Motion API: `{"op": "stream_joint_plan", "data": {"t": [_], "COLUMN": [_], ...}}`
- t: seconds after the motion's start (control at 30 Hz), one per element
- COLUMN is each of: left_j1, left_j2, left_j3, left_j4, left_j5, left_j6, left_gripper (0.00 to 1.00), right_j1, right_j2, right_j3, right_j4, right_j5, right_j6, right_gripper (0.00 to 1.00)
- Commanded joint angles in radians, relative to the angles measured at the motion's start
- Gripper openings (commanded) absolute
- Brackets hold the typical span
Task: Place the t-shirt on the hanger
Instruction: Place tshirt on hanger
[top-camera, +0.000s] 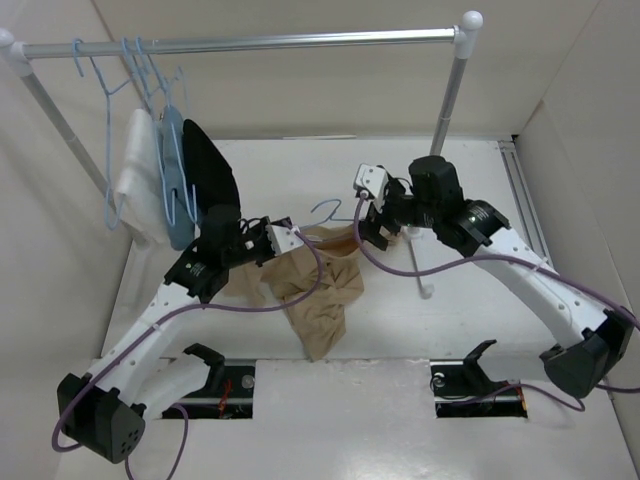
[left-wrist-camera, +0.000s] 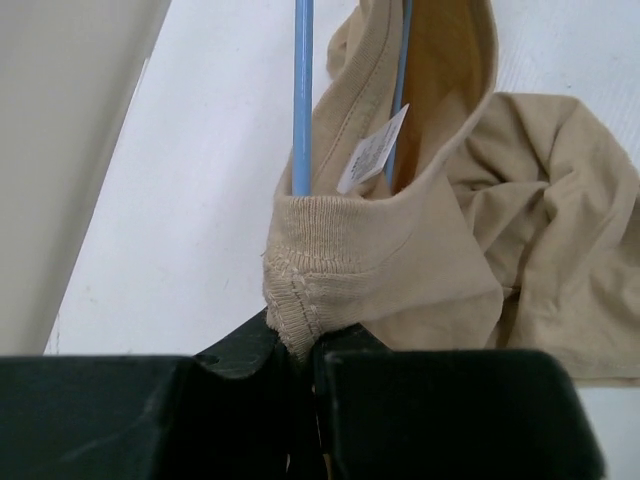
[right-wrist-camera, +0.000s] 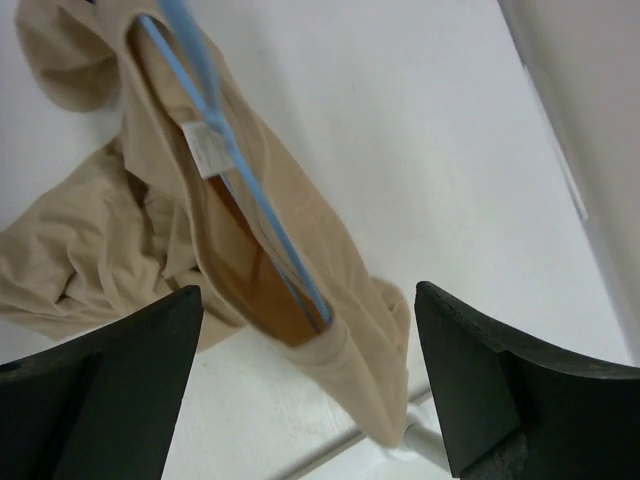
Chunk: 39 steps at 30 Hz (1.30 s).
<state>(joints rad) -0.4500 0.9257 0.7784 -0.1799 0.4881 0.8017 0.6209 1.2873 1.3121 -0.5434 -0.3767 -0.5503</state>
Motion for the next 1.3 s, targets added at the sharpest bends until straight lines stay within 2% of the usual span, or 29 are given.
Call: {"op": "stream_joint_plan", "data": {"t": [0.0, 0.13, 0.23, 0.3, 0.33, 0.47, 0.5, 0.53, 0.57, 0.73, 0.8, 0.83, 0.87, 0.93, 1.07, 1.1, 1.23, 1.27], "left_j1": [0.002, 0.020, 0.043, 0.068, 0.086, 0.125, 0.144, 0.154, 0.154, 0.165, 0.165, 0.165, 0.165, 0.165, 0.165, 0.165, 0.165, 0.165], "left_j2": [-0.033, -0.042, -0.042, -0.042, -0.042, -0.051, -0.051, -0.051, -0.051, -0.033, -0.022, -0.022, -0.013, -0.002, 0.018, 0.018, 0.018, 0.018], "left_j3": [0.007, 0.019, 0.041, 0.050, 0.059, 0.059, 0.059, 0.059, 0.049, 0.028, 0.028, 0.028, 0.028, 0.028, 0.051, 0.051, 0.070, 0.081], "left_j4": [0.066, 0.085, 0.112, 0.125, 0.125, 0.134, 0.134, 0.143, 0.143, 0.195, 0.223, 0.223, 0.233, 0.244, 0.253, 0.263, 0.272, 0.287], "left_j5": [0.090, 0.157, 0.213, 0.222, 0.222, 0.222, 0.222, 0.222, 0.210, 0.100, 0.089, 0.089, 0.089, 0.080, 0.015, -0.002, -0.014, -0.014], "left_j6": [-0.010, -0.030, -0.099, -0.137, -0.159, -0.191, -0.200, -0.220, -0.232, -0.291, -0.303, -0.314, -0.314, -0.340, -0.340, -0.340, -0.366, -0.378], "left_gripper": [0.00, 0.00, 0.00, 0.00, 0.00, 0.00, 0.00, 0.00, 0.00, 0.02, 0.12, 0.20, 0.43, 0.61, 0.81, 0.81, 1.00, 1.00], "right_j1": [0.039, 0.039, -0.009, -0.044, -0.062, -0.099, -0.108, -0.125, -0.134, -0.171, -0.171, -0.171, -0.181, -0.181, -0.190, -0.190, -0.190, -0.190], "right_j2": [-0.022, 0.024, 0.069, 0.090, 0.104, 0.069, 0.052, 0.009, -0.014, -0.152, -0.198, -0.209, -0.218, -0.230, -0.240, -0.240, -0.240, -0.240], "right_j3": [0.012, -0.008, -0.027, -0.027, -0.027, -0.054, -0.068, -0.095, -0.108, -0.139, -0.148, -0.148, -0.148, -0.136, -0.087, -0.077, 0.007, 0.031], "right_j4": [0.060, 0.123, 0.149, 0.160, 0.149, 0.146, 0.146, 0.155, 0.155, 0.116, 0.086, 0.077, 0.068, 0.034, -0.035, -0.035, -0.087, -0.110], "right_j5": [-0.005, -0.019, -0.074, -0.154, -0.195, -0.237, -0.237, -0.237, -0.223, -0.191, -0.174, -0.150, -0.139, -0.117, -0.077, -0.077, -0.077, -0.065], "right_j6": [-0.076, -0.085, -0.085, -0.085, -0.085, -0.065, -0.053, -0.053, -0.037, -0.025, -0.025, -0.025, -0.016, -0.016, -0.016, -0.016, -0.016, -0.016], "right_gripper": [0.92, 0.92, 0.85, 0.77, 0.65, 0.33, 0.14, 0.05, 0.00, 0.00, 0.00, 0.00, 0.00, 0.00, 0.00, 0.00, 0.00, 0.00]}}
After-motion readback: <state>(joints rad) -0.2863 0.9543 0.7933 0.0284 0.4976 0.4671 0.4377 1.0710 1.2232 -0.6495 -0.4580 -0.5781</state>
